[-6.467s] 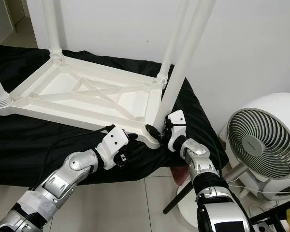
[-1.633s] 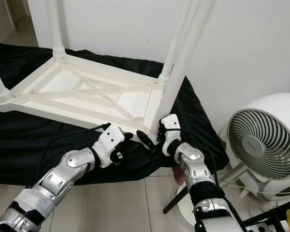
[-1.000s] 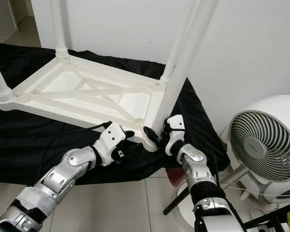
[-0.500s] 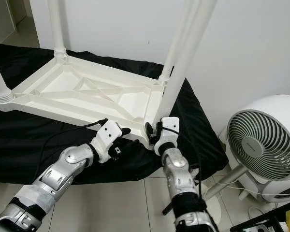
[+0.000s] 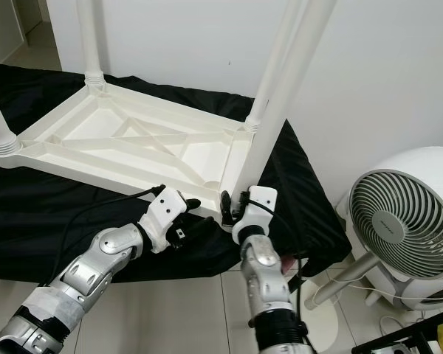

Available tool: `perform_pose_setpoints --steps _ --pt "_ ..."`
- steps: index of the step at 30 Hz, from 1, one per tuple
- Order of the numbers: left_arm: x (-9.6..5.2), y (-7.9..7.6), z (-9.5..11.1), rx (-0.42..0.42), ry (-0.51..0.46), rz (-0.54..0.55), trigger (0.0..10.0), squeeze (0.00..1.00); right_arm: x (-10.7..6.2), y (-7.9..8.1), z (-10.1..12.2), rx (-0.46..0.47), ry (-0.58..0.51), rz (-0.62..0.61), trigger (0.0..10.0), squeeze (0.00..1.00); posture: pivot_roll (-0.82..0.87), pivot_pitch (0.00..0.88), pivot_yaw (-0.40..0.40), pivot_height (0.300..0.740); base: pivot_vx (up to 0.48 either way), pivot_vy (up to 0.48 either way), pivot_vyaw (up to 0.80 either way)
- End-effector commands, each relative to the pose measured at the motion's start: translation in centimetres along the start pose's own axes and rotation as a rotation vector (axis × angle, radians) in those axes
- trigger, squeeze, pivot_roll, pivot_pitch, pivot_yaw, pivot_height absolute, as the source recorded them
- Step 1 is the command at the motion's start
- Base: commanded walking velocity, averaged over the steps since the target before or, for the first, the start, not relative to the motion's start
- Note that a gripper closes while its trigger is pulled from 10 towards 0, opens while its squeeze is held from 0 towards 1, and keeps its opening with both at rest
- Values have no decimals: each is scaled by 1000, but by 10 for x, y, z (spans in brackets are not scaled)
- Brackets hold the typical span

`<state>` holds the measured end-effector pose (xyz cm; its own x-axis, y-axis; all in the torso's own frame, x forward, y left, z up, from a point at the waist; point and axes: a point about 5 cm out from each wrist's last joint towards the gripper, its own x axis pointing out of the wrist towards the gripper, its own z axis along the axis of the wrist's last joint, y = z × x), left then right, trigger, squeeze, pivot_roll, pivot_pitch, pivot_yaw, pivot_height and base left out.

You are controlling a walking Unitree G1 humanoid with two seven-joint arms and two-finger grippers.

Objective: Building children table

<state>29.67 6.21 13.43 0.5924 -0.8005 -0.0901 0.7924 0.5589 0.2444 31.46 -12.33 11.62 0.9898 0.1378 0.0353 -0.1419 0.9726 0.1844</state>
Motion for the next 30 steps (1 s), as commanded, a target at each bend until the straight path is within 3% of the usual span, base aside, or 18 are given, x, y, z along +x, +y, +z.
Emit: perform_pose_setpoints --steps 1,3,4,8,24,25,26,27,28,29,30 --pt "0 -11 0 -3 -2 -135 10000 0 -1 -10 5 -28 -10 46 10000 1000 67 0 -163 740 0 0 0" --pt "0 -11 -1 -3 -1 -135 10000 0 -1 -13 7 -50 -6 60 10000 984 69 0 -163 740 0 0 0" --pt "0 -12 -1 -4 0 -135 10000 0 0 -16 7 -83 16 113 10000 0 71 0 -164 740 0 0 0" --pt "-1 -15 -2 -8 3 -139 10000 0 3 -19 8 -177 37 287 10000 0 75 0 -166 740 0 0 0" --pt "-1 -30 -5 -13 7 -176 10000 0 29 -25 8 -284 118 491 10000 0 101 0 -169 740 0 0 0" --pt "-1 -32 -5 -11 6 -181 10000 0 30 -25 5 -288 133 494 6941 0 106 0 -170 740 0 0 0" --pt "-1 -33 -5 -10 5 -184 10000 0 30 -26 3 -289 143 497 6941 0 106 0 -170 740 0 0 0" --pt "0 -33 -4 -9 4 -183 10000 0 30 -26 2 -282 146 506 2118 0 110 0 -171 740 0 0 0" --pt "0 -32 -4 -8 4 -181 10000 0 30 -26 1 -277 151 508 667 0 111 0 -171 740 0 0 0" --pt "1 -31 -4 -5 4 -177 10000 0 30 -26 0 -275 152 511 0 0 113 0 -173 740 0 0 0" --pt "1 -30 -3 -3 4 -174 10000 0 30 -26 -1 -267 153 520 0 0 113 0 -173 740 0 0 0"
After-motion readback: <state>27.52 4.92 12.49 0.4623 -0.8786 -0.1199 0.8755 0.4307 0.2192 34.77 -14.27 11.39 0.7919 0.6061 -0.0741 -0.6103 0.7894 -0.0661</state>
